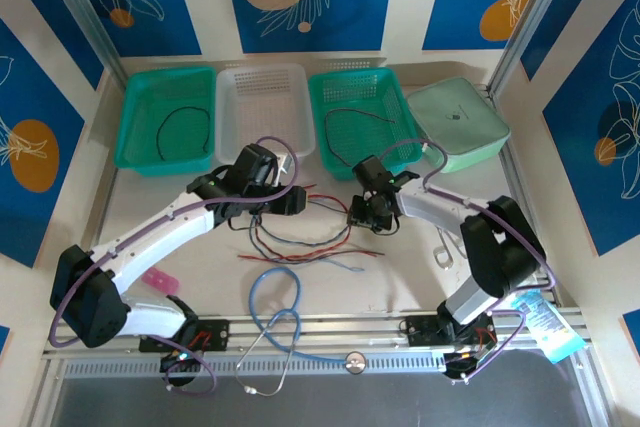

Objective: Untangle the cables

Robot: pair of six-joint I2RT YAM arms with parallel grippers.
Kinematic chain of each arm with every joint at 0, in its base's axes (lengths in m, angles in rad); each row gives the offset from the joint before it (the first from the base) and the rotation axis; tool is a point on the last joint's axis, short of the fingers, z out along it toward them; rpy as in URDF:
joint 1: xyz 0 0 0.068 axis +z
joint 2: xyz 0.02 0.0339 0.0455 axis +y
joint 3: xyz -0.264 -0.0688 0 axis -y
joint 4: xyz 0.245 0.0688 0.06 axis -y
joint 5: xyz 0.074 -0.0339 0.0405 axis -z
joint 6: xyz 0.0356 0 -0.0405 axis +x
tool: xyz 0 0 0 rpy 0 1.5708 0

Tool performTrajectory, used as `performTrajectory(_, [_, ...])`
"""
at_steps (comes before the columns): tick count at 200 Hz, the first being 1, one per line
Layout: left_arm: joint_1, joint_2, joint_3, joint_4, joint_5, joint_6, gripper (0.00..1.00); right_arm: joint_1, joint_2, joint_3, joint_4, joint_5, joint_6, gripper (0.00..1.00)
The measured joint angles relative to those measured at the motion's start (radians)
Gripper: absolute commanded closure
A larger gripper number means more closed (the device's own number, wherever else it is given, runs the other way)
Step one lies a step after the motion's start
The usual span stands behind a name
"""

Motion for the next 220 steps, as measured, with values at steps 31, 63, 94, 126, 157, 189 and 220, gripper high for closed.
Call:
performTrajectory(31, [-0.002,0.0,-0.004,0.002,0.0,-0.001,0.36,0.002,0.061,0.039,0.0,-0.023,-0.027,0.72])
performTrajectory(63, [-0.002,0.0,-0.014,0.002,0.0,-0.007,0.37,0.017,0.105,0.061,-0.01,-0.025,-0.05,0.74])
performTrajectory(94, [-0.002,0.0,-0.015,0.002,0.0,-0.007,0.37,0.032,0.127,0.062,-0.021,-0.025,-0.061,0.78])
performTrajectory(126, [-0.002,0.0,-0.015,0.002,-0.004,-0.007,0.37,0.039,0.136,0.062,-0.027,-0.011,-0.064,0.84])
performTrajectory(157, [-0.002,0.0,-0.015,-0.002,-0.013,-0.007,0.38,0.04,0.136,0.062,-0.03,-0.002,-0.065,0.9])
performTrajectory(189, [-0.013,0.0,-0.012,-0.01,-0.046,-0.005,0.38,0.053,0.126,0.058,-0.027,0.024,-0.069,1.0])
performTrajectory(220, [-0.015,0.0,0.006,-0.046,-0.062,-0.003,0.38,0.064,0.062,0.013,0.009,0.031,-0.068,1.0])
